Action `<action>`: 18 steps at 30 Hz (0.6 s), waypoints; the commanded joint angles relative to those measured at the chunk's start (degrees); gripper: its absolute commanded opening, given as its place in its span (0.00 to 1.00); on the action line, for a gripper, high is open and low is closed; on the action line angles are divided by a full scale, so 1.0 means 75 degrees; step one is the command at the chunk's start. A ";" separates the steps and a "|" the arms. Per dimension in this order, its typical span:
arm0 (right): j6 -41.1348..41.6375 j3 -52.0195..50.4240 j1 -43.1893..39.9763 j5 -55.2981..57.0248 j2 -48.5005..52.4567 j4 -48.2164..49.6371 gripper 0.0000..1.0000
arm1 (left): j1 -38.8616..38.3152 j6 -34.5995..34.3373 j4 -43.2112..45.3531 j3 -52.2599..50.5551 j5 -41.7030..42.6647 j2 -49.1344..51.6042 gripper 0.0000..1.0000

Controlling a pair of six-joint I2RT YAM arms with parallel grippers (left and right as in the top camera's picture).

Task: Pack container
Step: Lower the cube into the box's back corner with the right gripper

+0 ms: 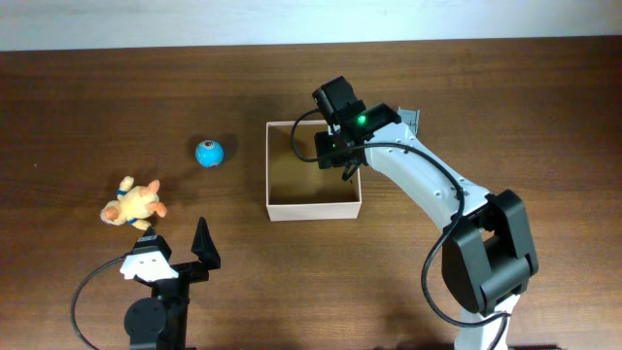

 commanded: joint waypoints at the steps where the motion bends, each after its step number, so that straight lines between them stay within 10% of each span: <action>1: 0.0096 -0.0041 0.0015 0.0000 0.0009 0.0029 0.44 | 0.0026 0.0122 0.0017 -0.0044 0.0079 -0.0067 0.99; 18: 0.0102 -0.0041 0.0015 0.0006 0.0009 0.0227 0.45 | 0.0026 0.0122 0.0017 -0.0044 0.0079 -0.0067 0.99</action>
